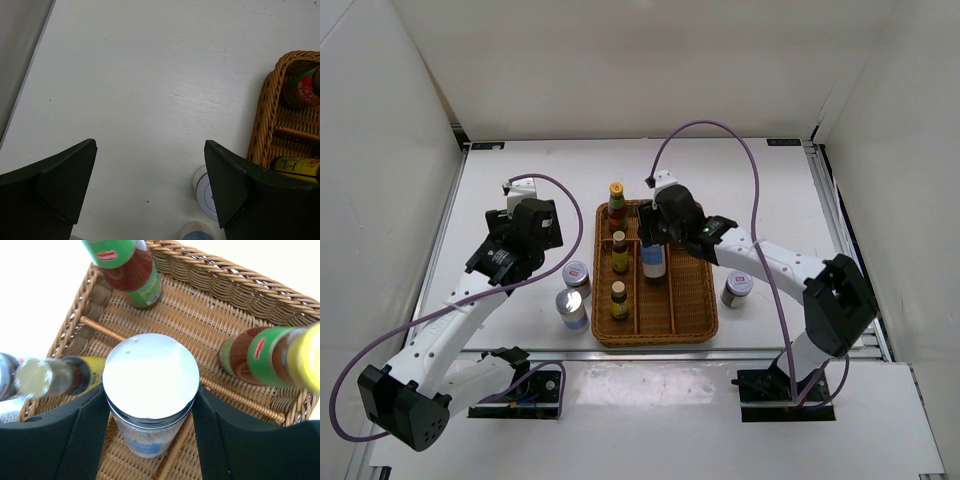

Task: Organize the condiment bottles

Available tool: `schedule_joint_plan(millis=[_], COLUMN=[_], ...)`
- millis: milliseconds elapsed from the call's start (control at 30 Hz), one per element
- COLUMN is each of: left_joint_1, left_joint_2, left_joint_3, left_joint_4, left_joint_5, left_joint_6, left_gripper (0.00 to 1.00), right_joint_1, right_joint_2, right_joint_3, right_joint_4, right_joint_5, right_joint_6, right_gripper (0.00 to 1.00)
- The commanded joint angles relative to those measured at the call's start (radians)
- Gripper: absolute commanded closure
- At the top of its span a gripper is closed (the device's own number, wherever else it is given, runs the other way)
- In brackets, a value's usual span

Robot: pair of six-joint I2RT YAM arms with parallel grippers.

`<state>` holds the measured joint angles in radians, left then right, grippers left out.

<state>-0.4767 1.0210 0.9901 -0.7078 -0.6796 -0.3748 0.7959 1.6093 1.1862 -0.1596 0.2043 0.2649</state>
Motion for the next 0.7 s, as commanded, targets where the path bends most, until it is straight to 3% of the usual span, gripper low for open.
schedule_joint_plan(millis=[0, 167, 333, 667], left_joint_1=[0.006, -0.003, -0.013, -0.031], left_joint_2=[-0.007, -0.007, 0.002, 0.031], left_joint_3=[0.002, 0.002, -0.007, -0.007], left_joint_4=[-0.005, -0.005, -0.005, -0.005], left_joint_5=[0.005, -0.004, -0.014, -0.023], left_joint_6=[-0.001, -0.001, -0.001, -0.001], left_gripper=[0.0, 0.0, 0.0, 0.0], right_joint_1=[0.016, 0.025, 0.086, 0.131], right_joint_2=[-0.071, -0.06, -0.06, -0.028], right_joint_3=[-0.037, -0.065, -0.169, -0.206], right_joint_4=[0.195, 0.27, 0.504, 0.658], right_joint_5=[0.055, 0.075, 0.15, 0.211], right_joint_6=[0.002, -0.021, -0.145, -0.23], right_gripper=[0.99, 0.99, 0.99, 0.99])
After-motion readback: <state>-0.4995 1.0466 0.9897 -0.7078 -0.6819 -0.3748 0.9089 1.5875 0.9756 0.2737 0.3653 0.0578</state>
